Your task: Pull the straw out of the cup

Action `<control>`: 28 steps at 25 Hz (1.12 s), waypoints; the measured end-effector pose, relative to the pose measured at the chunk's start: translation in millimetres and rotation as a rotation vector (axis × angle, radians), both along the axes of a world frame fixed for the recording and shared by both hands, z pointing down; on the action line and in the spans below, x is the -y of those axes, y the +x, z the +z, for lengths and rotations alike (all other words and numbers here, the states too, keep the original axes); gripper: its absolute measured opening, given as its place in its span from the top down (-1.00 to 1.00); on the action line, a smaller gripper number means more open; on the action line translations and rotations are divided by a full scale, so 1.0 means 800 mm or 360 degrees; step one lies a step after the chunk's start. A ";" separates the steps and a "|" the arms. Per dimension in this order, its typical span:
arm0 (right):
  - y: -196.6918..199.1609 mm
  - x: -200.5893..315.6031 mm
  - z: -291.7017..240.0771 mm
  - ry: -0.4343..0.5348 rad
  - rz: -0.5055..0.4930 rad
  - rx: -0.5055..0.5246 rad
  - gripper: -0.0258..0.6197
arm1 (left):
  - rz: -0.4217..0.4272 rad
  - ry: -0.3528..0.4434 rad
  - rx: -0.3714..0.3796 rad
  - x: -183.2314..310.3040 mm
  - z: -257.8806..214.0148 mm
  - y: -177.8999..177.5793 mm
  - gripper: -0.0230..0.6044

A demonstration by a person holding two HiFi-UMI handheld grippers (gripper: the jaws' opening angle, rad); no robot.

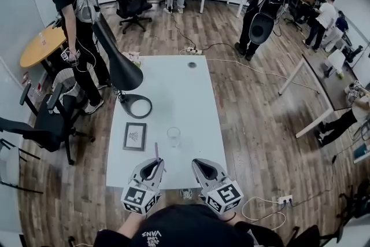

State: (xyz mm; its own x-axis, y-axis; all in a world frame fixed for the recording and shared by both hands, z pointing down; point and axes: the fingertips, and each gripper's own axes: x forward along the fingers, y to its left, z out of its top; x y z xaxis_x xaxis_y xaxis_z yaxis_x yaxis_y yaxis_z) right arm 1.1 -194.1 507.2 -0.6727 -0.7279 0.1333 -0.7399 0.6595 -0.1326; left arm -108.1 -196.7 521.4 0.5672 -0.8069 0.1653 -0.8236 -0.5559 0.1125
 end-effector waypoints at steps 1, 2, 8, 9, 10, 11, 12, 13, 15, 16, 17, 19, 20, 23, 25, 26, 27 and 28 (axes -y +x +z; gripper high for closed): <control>0.000 0.000 0.000 0.0002 -0.0006 -0.0008 0.86 | 0.0000 -0.0002 0.0000 0.000 0.000 0.002 0.82; 0.001 0.001 -0.001 0.0007 -0.0011 -0.0018 0.86 | 0.0000 -0.0001 0.0001 0.001 -0.001 0.004 0.82; 0.006 0.006 0.004 0.0000 -0.0010 -0.0083 0.87 | -0.0003 0.0006 0.0009 0.008 -0.001 0.010 0.82; 0.006 0.007 0.005 -0.0007 -0.0013 -0.0099 0.87 | -0.0004 0.0006 0.0010 0.009 -0.001 0.010 0.82; 0.006 0.007 0.006 -0.0013 -0.0016 -0.0110 0.87 | -0.0005 0.0007 0.0010 0.010 -0.002 0.010 0.82; 0.006 0.007 0.006 -0.0014 -0.0016 -0.0112 0.87 | -0.0007 0.0007 0.0008 0.011 -0.002 0.011 0.82; 0.006 0.008 0.006 -0.0013 -0.0015 -0.0109 0.87 | -0.0008 0.0008 0.0007 0.012 -0.003 0.011 0.82; 0.006 0.009 0.005 -0.0010 -0.0012 -0.0103 0.87 | -0.0008 0.0009 0.0006 0.013 -0.003 0.011 0.82; 0.006 0.011 0.003 -0.0004 -0.0004 -0.0094 0.87 | -0.0006 0.0009 0.0007 0.014 -0.005 0.010 0.82; 0.006 0.012 0.003 -0.0004 -0.0003 -0.0093 0.87 | -0.0005 0.0010 0.0008 0.015 -0.006 0.010 0.82; 0.006 0.012 0.002 -0.0004 -0.0001 -0.0093 0.87 | -0.0004 0.0011 0.0008 0.015 -0.007 0.010 0.82; 0.007 0.013 0.001 -0.0005 0.0006 -0.0091 0.87 | 0.0000 0.0015 0.0008 0.015 -0.008 0.010 0.82; 0.006 0.013 0.001 -0.0006 0.0008 -0.0090 0.87 | 0.0001 0.0018 0.0008 0.015 -0.008 0.010 0.82; 0.004 0.012 0.001 -0.0006 0.0007 -0.0086 0.87 | -0.0003 0.0021 0.0010 0.014 -0.010 0.008 0.82; 0.006 0.012 0.001 -0.0007 0.0009 -0.0082 0.87 | -0.0004 0.0019 0.0013 0.013 -0.010 0.009 0.82; 0.007 0.011 0.001 -0.0008 0.0010 -0.0082 0.87 | -0.0004 0.0017 0.0014 0.013 -0.010 0.010 0.82; 0.008 0.011 0.002 -0.0008 0.0011 -0.0082 0.87 | -0.0004 0.0017 0.0015 0.012 -0.009 0.011 0.82; 0.009 0.011 0.002 -0.0008 0.0010 -0.0082 0.87 | -0.0006 0.0016 0.0015 0.012 -0.008 0.012 0.82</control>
